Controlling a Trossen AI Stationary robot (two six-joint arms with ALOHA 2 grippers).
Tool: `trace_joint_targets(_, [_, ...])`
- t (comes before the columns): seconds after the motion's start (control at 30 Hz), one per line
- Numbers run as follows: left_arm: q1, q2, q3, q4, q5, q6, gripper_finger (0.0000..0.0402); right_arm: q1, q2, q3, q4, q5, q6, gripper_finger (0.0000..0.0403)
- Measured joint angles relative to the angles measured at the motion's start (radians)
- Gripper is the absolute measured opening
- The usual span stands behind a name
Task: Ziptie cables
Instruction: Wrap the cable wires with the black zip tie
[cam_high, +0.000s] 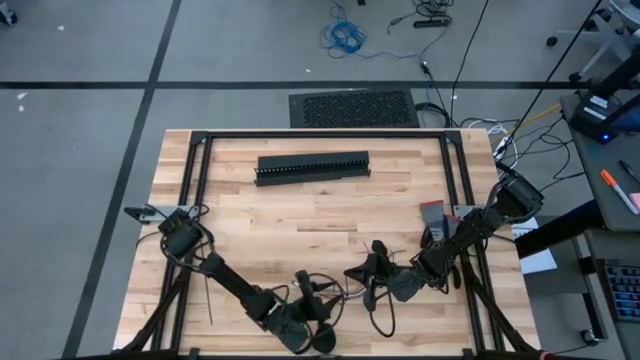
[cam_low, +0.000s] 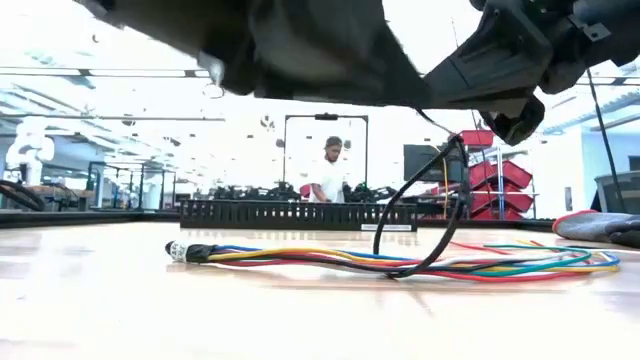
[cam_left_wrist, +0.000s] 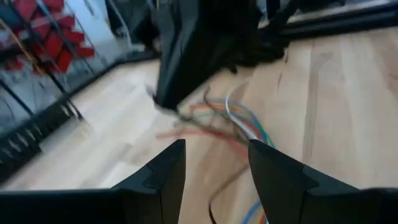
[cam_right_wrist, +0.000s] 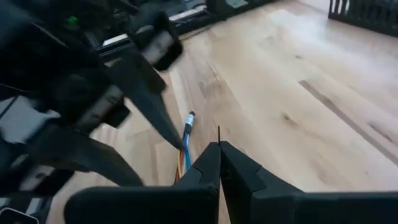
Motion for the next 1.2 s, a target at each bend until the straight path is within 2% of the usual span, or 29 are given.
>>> trace_joint_targets(0.07, [0.011,0.004,-0.003,-0.008,0.013,-0.07,0.0173,0.006,0.0,0.0,0.025,-0.004,-0.05,0.0])
trace_joint_targets(0.17, [0.027,0.0,-0.001,0.016,0.095,-0.168,0.0173,0.019,0.0,0.0,0.047,-0.004,-0.119,0.0])
trace_joint_targets(0.27, [0.033,0.0,-0.001,0.015,0.114,-0.179,0.0173,0.024,0.0,0.0,0.051,-0.006,-0.14,0.0])
trace_joint_targets(0.43, [0.03,-0.001,0.001,0.156,0.177,-0.151,0.0173,0.022,0.0,0.0,0.054,-0.005,-0.159,0.0])
trace_joint_targets(0.53, [0.036,-0.001,0.001,0.177,0.2,-0.154,0.0173,0.022,0.0,0.0,0.071,-0.006,-0.175,0.0])
trace_joint_targets(0.67, [0.046,-0.001,0.001,0.171,0.2,-0.155,0.0167,0.022,0.0,0.0,0.09,-0.008,-0.203,0.0])
trace_joint_targets(0.9, [0.046,0.002,0.001,0.164,0.197,-0.148,0.0126,0.023,0.0,0.0,0.095,0.019,-0.207,0.0])
trace_joint_targets(1.03, [0.016,-0.001,0.001,0.161,0.192,-0.115,0.0121,0.022,0.0,0.0,0.095,0.028,-0.214,0.0])
trace_joint_targets(1.1, [-0.003,-0.007,0.002,0.14,0.157,-0.097,0.0121,0.022,0.0,0.0,0.095,0.029,-0.214,0.0])
trace_joint_targets(1.2, [-0.026,-0.008,0.002,0.134,0.05,-0.093,0.0121,0.028,0.0,0.0,0.096,0.031,-0.215,0.0])
